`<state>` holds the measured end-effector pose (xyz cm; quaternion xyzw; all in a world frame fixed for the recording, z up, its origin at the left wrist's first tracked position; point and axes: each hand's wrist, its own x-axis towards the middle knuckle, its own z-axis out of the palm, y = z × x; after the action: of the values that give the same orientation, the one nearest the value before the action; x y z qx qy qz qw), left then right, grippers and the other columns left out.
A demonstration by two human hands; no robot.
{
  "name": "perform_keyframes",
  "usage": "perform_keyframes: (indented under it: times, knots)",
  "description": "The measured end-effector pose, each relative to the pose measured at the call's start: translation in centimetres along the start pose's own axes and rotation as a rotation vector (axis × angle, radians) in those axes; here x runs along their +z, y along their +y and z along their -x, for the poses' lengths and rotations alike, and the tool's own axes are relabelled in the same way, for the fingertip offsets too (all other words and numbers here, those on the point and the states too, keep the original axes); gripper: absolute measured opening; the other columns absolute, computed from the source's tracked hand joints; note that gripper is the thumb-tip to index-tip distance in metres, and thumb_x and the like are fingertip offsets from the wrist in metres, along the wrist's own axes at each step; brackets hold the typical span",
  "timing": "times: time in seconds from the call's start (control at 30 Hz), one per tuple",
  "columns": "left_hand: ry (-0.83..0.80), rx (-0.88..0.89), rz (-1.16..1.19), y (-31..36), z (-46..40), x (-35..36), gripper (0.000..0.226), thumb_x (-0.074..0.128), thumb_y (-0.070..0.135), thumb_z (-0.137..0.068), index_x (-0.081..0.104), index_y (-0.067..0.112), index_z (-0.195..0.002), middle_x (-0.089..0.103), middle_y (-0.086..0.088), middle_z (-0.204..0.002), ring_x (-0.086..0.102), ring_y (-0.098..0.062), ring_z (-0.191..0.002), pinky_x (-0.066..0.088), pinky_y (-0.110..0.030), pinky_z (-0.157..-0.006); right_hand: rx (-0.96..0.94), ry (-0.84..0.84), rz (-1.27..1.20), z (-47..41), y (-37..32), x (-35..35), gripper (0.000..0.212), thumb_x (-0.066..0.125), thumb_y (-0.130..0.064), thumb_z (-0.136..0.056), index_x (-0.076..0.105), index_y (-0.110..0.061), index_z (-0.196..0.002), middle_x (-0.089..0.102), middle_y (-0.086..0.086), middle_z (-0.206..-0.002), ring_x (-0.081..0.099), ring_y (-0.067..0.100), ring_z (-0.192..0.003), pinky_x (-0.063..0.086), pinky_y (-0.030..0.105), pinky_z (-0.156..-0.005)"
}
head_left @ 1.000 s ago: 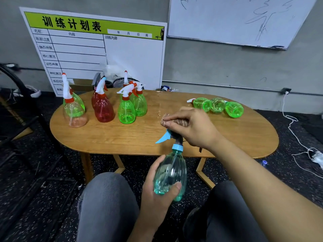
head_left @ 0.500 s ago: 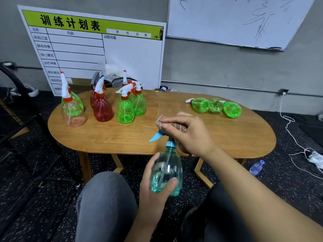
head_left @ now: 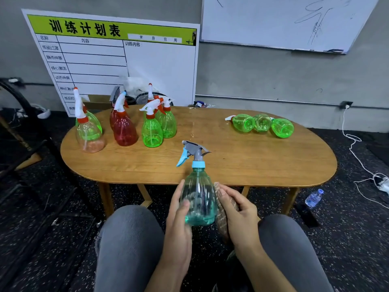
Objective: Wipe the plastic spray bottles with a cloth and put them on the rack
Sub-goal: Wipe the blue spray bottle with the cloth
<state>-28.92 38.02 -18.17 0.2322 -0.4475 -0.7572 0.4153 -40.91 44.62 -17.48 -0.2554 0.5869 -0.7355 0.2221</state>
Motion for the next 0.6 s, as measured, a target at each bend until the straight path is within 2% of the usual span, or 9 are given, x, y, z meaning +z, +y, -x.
perform_keyframes:
  times: [0.1,0.13,0.23,0.3,0.37,0.43,0.53,0.6]
  knots:
    - [-0.017,-0.015,-0.020,-0.18,0.04,0.02,0.053,0.052,0.030,-0.102,0.048,0.031,-0.155,0.068,0.000,-0.144,0.063,-0.020,-0.135,0.048,-0.039,-0.105,-0.036,0.020,-0.023,0.41,0.01,-0.11,0.024,0.072,-0.020,-0.089,0.081,-0.012,-0.110,0.080,0.002,-0.111,0.074,0.017,-0.111,0.058,0.026,-0.093]
    - [-0.022,-0.007,-0.049,-0.28,0.05,0.06,0.054,0.056,0.032,-0.101,0.048,0.032,-0.155,0.067,-0.001,-0.144,0.063,-0.021,-0.134,0.048,-0.040,-0.104,-0.052,0.024,-0.020,0.47,0.09,-0.17,0.025,0.072,-0.021,-0.088,0.081,-0.012,-0.110,0.080,0.003,-0.111,0.074,0.017,-0.111,0.058,0.026,-0.094]
    - [-0.048,0.073,-0.208,-0.49,0.30,0.23,0.073,0.074,0.044,-0.090,0.047,0.030,-0.156,0.066,-0.002,-0.144,0.063,-0.022,-0.134,0.052,-0.043,-0.107,-0.081,0.006,-0.007,0.62,0.18,-0.41,0.025,0.072,-0.020,-0.089,0.081,-0.012,-0.111,0.079,0.003,-0.113,0.074,0.018,-0.112,0.057,0.025,-0.094]
    - [-0.011,0.067,-0.211,-0.70,0.29,0.11,0.083,0.079,0.050,-0.082,0.045,0.033,-0.157,0.067,0.002,-0.142,0.064,-0.017,-0.132,0.052,-0.044,-0.110,-0.073,-0.002,-0.011,0.69,0.08,-0.52,0.024,0.072,-0.018,-0.090,0.081,-0.012,-0.112,0.079,0.003,-0.114,0.074,0.020,-0.112,0.058,0.029,-0.095]
    - [0.019,0.051,-0.201,-0.88,0.15,-0.05,0.080,0.074,0.059,-0.084,0.044,0.042,-0.156,0.067,0.005,-0.142,0.064,-0.016,-0.133,0.047,-0.051,-0.115,-0.033,0.004,-0.029,0.76,-0.04,-0.62,0.021,0.071,-0.013,-0.093,0.080,-0.011,-0.113,0.080,0.003,-0.112,0.074,0.020,-0.111,0.060,0.031,-0.094]
    - [0.031,0.039,-0.198,-0.95,-0.05,-0.10,0.067,0.063,0.064,-0.090,0.049,0.044,-0.153,0.067,0.005,-0.143,0.062,-0.017,-0.134,0.043,-0.055,-0.118,0.017,0.023,-0.036,0.84,-0.15,-0.61,0.019,0.070,-0.011,-0.096,0.080,-0.011,-0.112,0.080,0.003,-0.109,0.075,0.020,-0.109,0.061,0.031,-0.093]
    - [0.033,0.009,-0.135,-0.72,-0.09,0.29,0.047,0.051,0.051,-0.106,0.056,0.033,-0.148,0.071,0.000,-0.138,0.063,-0.020,-0.133,0.045,-0.049,-0.114,0.054,0.035,-0.031,1.02,-0.14,-0.51,0.018,0.070,-0.012,-0.097,0.081,-0.013,-0.110,0.081,0.003,-0.107,0.075,0.020,-0.108,0.060,0.039,-0.098]
    - [0.030,0.000,-0.090,-0.59,-0.09,0.37,0.048,0.044,0.045,-0.106,0.056,0.025,-0.148,0.072,-0.004,-0.135,0.065,-0.022,-0.130,0.046,-0.046,-0.110,0.071,0.034,-0.034,1.10,-0.19,-0.43,0.018,0.069,-0.012,-0.097,0.081,-0.014,-0.111,0.081,0.003,-0.108,0.075,0.020,-0.108,0.059,0.042,-0.099]
